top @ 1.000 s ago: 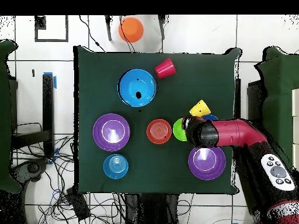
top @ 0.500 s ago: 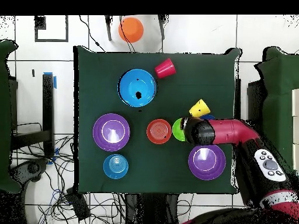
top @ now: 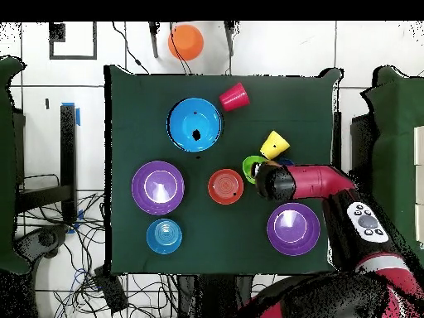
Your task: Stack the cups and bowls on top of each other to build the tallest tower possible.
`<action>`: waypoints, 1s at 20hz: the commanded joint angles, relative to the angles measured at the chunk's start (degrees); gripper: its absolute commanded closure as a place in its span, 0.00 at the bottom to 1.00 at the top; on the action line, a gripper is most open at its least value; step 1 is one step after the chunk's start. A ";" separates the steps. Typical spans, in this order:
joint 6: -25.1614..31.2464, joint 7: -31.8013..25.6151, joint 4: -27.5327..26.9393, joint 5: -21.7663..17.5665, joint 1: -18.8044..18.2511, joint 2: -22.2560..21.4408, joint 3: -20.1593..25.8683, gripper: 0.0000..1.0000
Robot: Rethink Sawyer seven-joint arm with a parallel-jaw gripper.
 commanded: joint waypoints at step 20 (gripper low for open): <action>-6.52 0.68 -7.01 -3.99 3.66 10.69 -3.91 1.00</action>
